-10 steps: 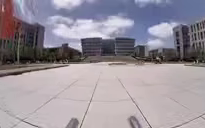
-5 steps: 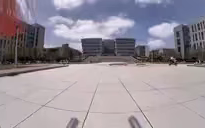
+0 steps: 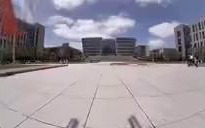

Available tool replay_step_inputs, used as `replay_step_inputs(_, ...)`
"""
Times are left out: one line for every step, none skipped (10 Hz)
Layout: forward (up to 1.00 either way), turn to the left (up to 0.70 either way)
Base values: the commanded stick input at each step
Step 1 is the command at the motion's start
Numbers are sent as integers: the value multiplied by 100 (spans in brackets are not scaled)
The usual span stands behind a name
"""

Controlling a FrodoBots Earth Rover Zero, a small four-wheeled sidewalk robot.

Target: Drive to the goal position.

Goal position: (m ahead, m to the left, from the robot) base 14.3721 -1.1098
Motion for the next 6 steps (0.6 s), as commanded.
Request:
replay_step_inputs(70, 0)
replay_step_inputs(70, 0)
replay_step_inputs(70, 0)
replay_step_inputs(70, 0)
replay_step_inputs(70, 0)
replay_step_inputs(70, 0)
